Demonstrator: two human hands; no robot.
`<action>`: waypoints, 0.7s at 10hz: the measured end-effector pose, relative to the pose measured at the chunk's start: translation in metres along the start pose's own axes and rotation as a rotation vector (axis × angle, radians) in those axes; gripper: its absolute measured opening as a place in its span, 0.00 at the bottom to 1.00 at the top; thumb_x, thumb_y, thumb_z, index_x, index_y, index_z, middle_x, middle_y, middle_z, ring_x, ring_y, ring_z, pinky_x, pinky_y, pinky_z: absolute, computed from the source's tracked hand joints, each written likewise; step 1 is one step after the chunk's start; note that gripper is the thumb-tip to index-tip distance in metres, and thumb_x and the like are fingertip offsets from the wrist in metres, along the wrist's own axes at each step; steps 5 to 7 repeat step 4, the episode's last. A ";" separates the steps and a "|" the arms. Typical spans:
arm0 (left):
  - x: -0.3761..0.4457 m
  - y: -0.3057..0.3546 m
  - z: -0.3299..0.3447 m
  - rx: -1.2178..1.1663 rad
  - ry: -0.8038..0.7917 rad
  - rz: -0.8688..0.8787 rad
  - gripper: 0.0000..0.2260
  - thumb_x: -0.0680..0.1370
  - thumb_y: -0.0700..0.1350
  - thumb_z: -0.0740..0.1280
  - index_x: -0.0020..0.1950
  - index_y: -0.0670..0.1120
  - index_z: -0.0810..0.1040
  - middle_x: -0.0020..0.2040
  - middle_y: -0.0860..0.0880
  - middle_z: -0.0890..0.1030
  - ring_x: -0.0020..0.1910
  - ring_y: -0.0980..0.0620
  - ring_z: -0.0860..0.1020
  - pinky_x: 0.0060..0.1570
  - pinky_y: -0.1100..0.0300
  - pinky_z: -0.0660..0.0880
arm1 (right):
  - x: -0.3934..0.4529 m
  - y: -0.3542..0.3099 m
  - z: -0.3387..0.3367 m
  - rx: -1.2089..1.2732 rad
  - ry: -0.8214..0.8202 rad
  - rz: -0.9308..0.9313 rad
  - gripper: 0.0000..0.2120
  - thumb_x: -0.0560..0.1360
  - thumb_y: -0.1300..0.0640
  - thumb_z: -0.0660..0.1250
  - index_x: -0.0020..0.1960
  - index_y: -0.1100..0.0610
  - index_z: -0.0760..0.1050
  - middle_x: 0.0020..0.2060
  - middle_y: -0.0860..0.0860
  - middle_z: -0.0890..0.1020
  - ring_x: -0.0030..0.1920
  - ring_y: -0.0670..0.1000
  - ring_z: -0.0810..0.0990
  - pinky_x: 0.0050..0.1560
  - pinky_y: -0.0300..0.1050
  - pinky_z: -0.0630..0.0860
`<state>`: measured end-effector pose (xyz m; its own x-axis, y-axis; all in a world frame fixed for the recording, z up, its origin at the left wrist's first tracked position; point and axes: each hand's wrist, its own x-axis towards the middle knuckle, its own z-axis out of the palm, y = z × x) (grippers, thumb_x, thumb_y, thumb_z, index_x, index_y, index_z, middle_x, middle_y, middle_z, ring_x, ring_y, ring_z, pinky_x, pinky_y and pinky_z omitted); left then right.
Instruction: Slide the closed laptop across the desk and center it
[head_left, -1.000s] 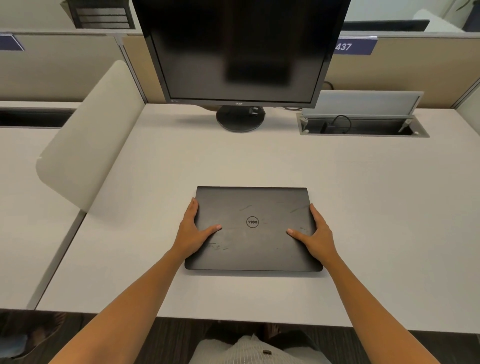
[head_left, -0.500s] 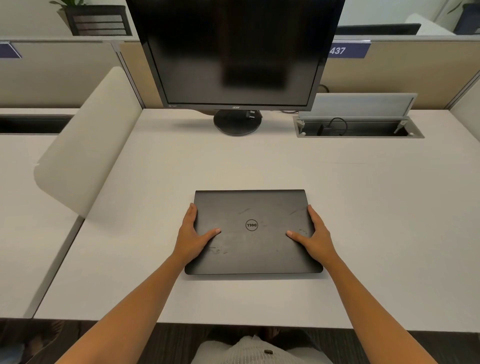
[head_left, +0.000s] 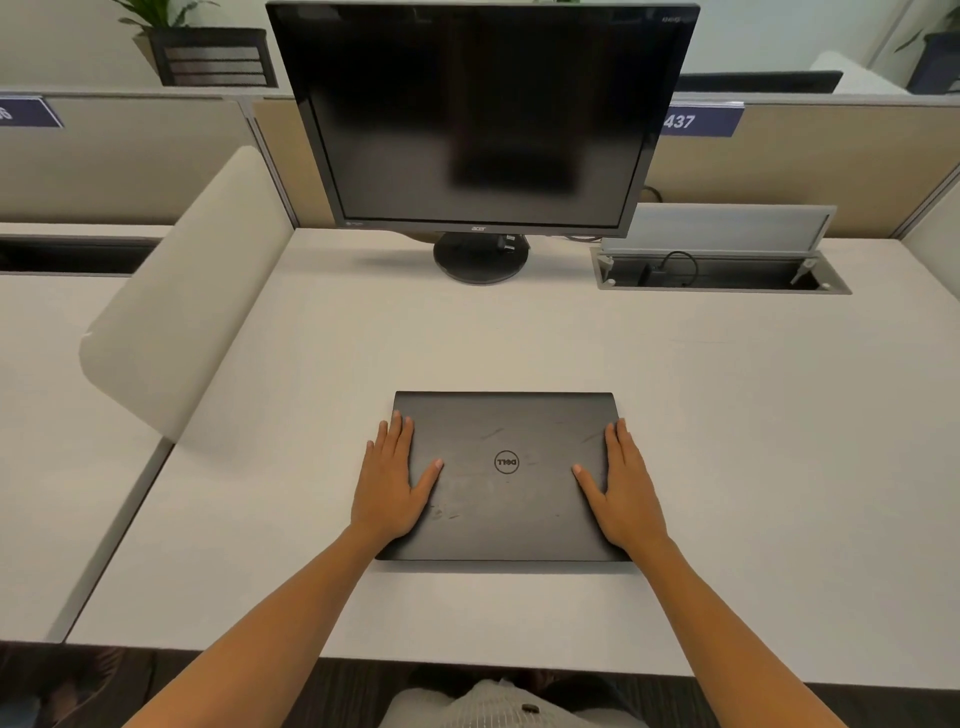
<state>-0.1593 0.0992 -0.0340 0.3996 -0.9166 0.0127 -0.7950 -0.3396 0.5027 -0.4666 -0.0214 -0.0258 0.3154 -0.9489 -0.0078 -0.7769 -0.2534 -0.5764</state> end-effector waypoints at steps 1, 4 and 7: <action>0.003 0.002 -0.002 0.065 -0.031 0.003 0.35 0.82 0.63 0.55 0.84 0.47 0.49 0.84 0.50 0.46 0.83 0.48 0.45 0.79 0.53 0.41 | 0.003 -0.001 0.000 -0.067 -0.035 -0.017 0.37 0.81 0.40 0.57 0.83 0.55 0.48 0.82 0.49 0.50 0.82 0.51 0.50 0.80 0.46 0.47; 0.028 0.017 -0.019 0.048 -0.020 0.073 0.34 0.83 0.62 0.55 0.84 0.47 0.50 0.84 0.51 0.48 0.82 0.51 0.43 0.78 0.55 0.38 | 0.032 -0.043 -0.001 0.032 0.038 -0.036 0.38 0.81 0.42 0.60 0.82 0.59 0.49 0.82 0.53 0.51 0.82 0.53 0.47 0.80 0.48 0.46; 0.028 0.017 -0.019 0.048 -0.020 0.073 0.34 0.83 0.62 0.55 0.84 0.47 0.50 0.84 0.51 0.48 0.82 0.51 0.43 0.78 0.55 0.38 | 0.032 -0.043 -0.001 0.032 0.038 -0.036 0.38 0.81 0.42 0.60 0.82 0.59 0.49 0.82 0.53 0.51 0.82 0.53 0.47 0.80 0.48 0.46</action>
